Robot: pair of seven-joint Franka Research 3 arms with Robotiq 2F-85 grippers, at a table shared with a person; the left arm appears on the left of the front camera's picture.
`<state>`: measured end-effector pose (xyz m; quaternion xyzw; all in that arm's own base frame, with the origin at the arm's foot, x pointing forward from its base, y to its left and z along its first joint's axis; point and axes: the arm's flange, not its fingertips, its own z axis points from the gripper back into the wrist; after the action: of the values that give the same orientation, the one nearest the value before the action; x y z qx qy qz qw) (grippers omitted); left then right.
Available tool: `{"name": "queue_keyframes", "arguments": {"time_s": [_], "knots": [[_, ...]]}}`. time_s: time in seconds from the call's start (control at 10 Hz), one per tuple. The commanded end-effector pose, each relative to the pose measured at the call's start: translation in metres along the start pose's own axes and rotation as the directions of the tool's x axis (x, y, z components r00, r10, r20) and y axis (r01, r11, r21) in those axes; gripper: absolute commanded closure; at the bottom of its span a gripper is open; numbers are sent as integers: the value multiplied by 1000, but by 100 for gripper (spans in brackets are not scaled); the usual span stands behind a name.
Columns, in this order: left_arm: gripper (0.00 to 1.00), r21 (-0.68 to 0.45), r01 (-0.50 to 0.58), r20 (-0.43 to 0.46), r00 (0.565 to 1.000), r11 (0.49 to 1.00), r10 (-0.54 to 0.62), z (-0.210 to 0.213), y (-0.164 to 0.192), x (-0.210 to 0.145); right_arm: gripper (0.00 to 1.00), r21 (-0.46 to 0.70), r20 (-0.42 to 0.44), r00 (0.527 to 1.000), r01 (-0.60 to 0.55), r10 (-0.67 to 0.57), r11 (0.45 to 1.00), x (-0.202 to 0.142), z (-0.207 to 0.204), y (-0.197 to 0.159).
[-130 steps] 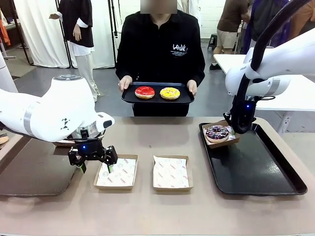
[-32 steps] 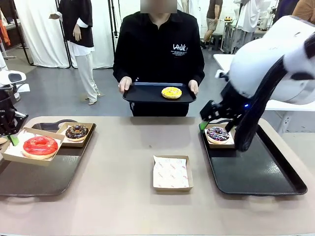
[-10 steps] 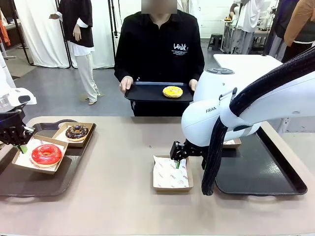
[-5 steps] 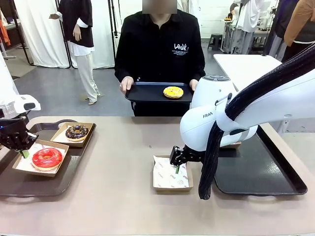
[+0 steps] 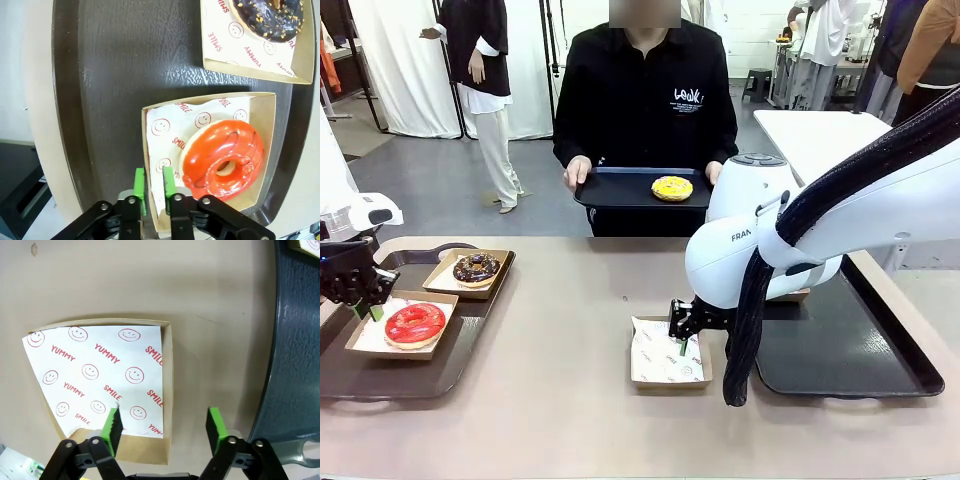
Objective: Individually package the donuts and arrange them on the tray.
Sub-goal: Place the picked Paper togo box on the Handle tray while simultaneously picking up another Paper togo box from the table with the other hand.
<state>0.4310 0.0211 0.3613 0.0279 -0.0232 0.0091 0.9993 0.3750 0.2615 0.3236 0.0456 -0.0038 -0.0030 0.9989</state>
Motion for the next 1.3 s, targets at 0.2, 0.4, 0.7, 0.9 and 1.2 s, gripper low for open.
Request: {"name": "queue_keyframes", "arguments": {"time_s": [0.2, 0.4, 0.7, 0.9, 1.2], "knots": [[0, -13, 10, 4, 1000, 1000, -10, 2, 1, -4, 100, -16, 9, 999, 37, -37, 999, 11, -9, 8], [0, -20, 12, 1, 1000, 1000, -12, 3, 3, -3, 100, -16, 2, 999, 38, -38, 999, 11, -10, 8], [0, -25, 14, -4, 1000, 1000, -14, 4, 3, -3, 100, -17, 2, 999, 53, -53, 998, 12, -10, 8], [0, -28, 13, -9, 1000, 1000, -13, 4, 4, -3, 100, -15, 3, 998, 60, -60, 998, 12, -11, 8], [0, -69, -8, -14, 1000, 998, 7, 9, 9, -4, 100, 4, -1, 998, 58, -58, 998, 10, -6, 7]]}}
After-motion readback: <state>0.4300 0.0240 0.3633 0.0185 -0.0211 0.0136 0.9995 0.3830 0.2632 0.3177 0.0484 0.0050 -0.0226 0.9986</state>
